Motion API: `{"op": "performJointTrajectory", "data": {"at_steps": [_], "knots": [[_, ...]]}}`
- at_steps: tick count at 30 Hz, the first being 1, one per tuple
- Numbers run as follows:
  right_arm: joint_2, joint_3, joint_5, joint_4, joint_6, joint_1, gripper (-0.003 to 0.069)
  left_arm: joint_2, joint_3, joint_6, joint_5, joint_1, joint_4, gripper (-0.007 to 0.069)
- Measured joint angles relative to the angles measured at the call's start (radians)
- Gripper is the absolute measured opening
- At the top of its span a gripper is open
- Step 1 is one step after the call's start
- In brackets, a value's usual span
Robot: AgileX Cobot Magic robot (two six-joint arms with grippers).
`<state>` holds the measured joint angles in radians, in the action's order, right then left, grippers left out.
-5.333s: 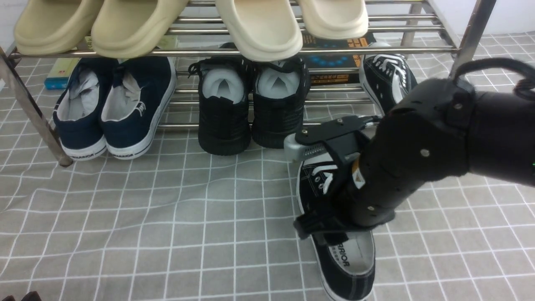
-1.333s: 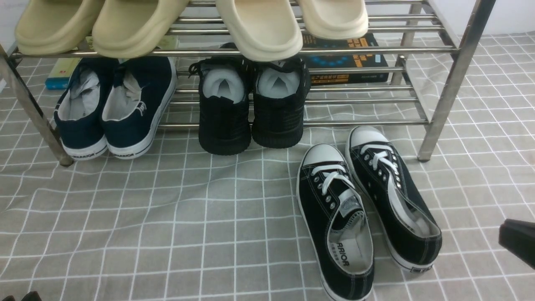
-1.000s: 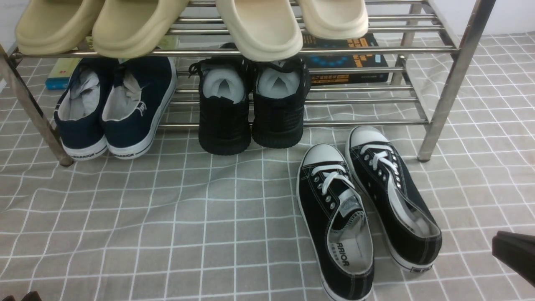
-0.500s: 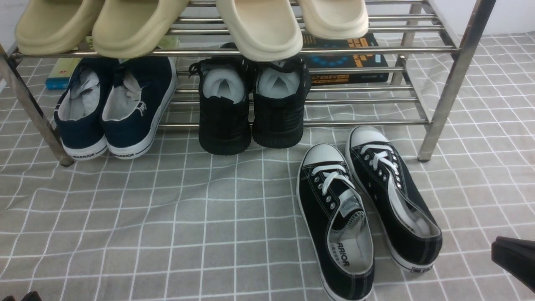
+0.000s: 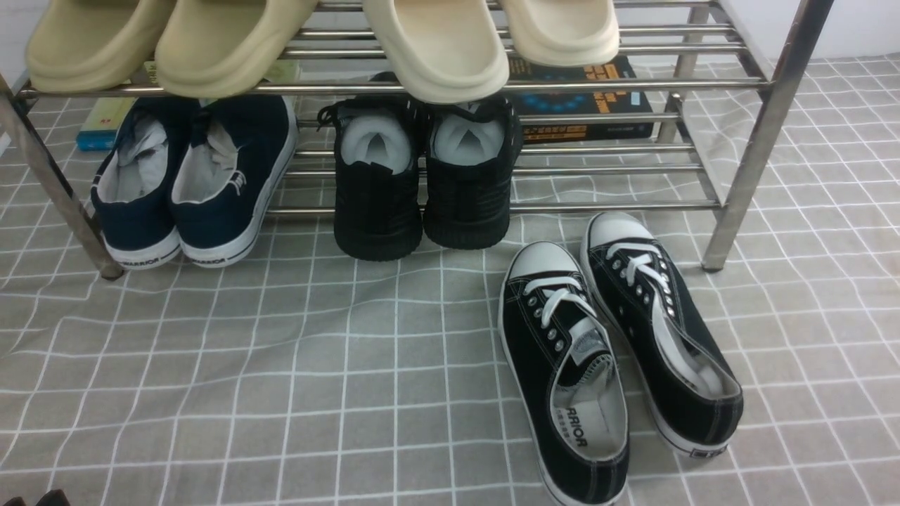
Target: Take the shoes off the shelf with your hand from the grey coffee tablecloth.
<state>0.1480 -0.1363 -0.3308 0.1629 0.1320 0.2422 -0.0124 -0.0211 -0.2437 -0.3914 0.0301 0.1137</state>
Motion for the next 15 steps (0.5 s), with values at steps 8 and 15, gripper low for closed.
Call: {"op": "performJointTrajectory", "data": {"at_steps": [8,15], "knots": [[-0.15,0.131,0.003,-0.066,-0.045,-0.187,0.0021,0.0,0.0,0.0,0.0,0.0,0.0,0.0241],[-0.157,0.16,0.003,-0.08,-0.067,-0.26,0.0032,0.0,0.0,0.0,0.0,0.0,0.0,0.0241]]}}
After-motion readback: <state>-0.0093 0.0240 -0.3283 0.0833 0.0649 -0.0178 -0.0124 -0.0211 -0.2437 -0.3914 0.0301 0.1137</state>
